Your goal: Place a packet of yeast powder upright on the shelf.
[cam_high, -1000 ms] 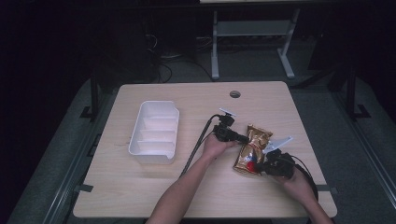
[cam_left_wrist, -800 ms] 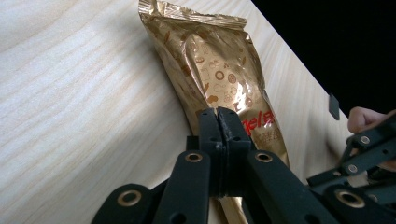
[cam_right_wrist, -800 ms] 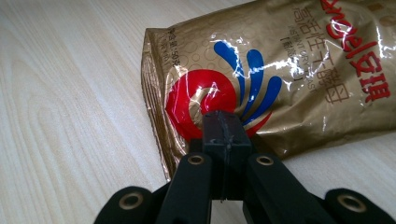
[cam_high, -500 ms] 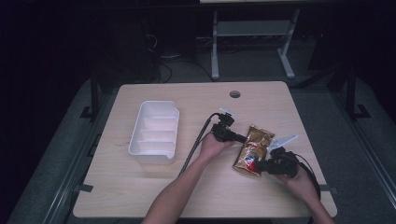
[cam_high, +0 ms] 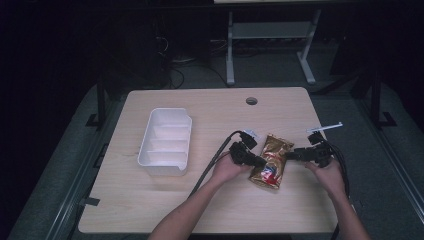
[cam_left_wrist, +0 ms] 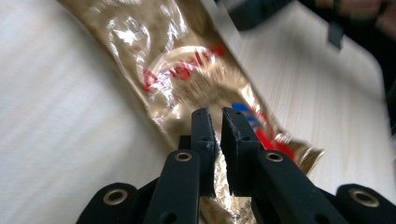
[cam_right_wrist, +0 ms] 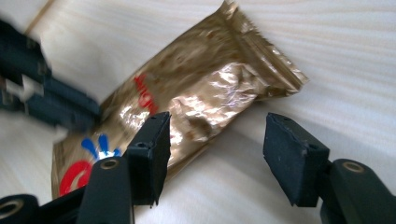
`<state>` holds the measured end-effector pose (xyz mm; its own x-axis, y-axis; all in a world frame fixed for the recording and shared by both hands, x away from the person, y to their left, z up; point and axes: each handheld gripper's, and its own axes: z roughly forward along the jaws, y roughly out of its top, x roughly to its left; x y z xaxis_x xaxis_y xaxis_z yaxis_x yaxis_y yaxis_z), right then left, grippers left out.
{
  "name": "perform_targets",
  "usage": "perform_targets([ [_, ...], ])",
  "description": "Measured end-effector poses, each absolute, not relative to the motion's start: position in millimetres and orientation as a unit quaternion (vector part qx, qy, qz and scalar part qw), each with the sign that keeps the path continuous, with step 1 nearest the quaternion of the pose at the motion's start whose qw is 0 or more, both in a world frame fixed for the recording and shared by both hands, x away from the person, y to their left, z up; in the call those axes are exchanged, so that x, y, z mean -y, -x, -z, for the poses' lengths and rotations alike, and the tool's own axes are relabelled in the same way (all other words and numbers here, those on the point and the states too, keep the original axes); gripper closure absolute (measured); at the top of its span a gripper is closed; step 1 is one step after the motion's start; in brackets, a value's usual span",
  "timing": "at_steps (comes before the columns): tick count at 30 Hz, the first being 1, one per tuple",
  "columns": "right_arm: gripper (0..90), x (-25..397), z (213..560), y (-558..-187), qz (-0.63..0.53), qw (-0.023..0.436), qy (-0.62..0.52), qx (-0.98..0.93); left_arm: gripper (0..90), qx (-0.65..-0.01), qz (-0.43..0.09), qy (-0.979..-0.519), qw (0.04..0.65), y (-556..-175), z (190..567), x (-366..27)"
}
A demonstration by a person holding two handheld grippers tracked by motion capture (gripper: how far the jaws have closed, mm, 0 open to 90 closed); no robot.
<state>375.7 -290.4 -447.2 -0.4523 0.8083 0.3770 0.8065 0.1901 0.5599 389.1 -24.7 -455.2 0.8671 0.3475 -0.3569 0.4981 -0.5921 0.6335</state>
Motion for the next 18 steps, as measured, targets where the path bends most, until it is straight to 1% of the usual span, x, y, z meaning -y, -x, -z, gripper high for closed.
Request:
perform_targets([
  [3, 40.1, 290, 450, -382, -0.358, -0.005, -0.531, -0.768, 84.0, -0.236, 0.091, -0.890, 0.379, -388, 455, 26],
  [4, 39.3, 290, 455, -387, -0.358, -0.017, -0.537, -0.763, 84.0, -0.232, 0.084, -0.894, 0.373, -387, 454, 27],
  [6, 39.4, 288, 458, -391, -0.360, -0.026, -0.539, -0.761, 84.7, -0.233, 0.084, -0.895, 0.371, -387, 455, 27],
  [8, 40.1, 285, 459, -394, -0.363, -0.026, -0.537, -0.761, 84.8, -0.233, 0.087, -0.894, 0.372, -388, 456, 27],
  [14, 47.8, 277, 464, -399, -0.380, -0.049, -0.532, -0.755, 85.1, -0.233, 0.091, -0.892, 0.375, -389, 457, 26],
  [16, 49.0, 277, 464, -399, -0.382, -0.050, -0.532, -0.754, 85.3, -0.233, 0.092, -0.892, 0.376, -389, 457, 26],
  [17, 58.5, 276, 465, -400, -0.392, -0.060, -0.532, -0.748, 85.5, -0.235, 0.096, -0.891, 0.377, -389, 458, 26],
  [18, 62.2, 276, 464, -400, -0.394, -0.059, -0.530, -0.748, 85.6, -0.233, 0.094, -0.892, 0.376, -389, 458, 26],
])
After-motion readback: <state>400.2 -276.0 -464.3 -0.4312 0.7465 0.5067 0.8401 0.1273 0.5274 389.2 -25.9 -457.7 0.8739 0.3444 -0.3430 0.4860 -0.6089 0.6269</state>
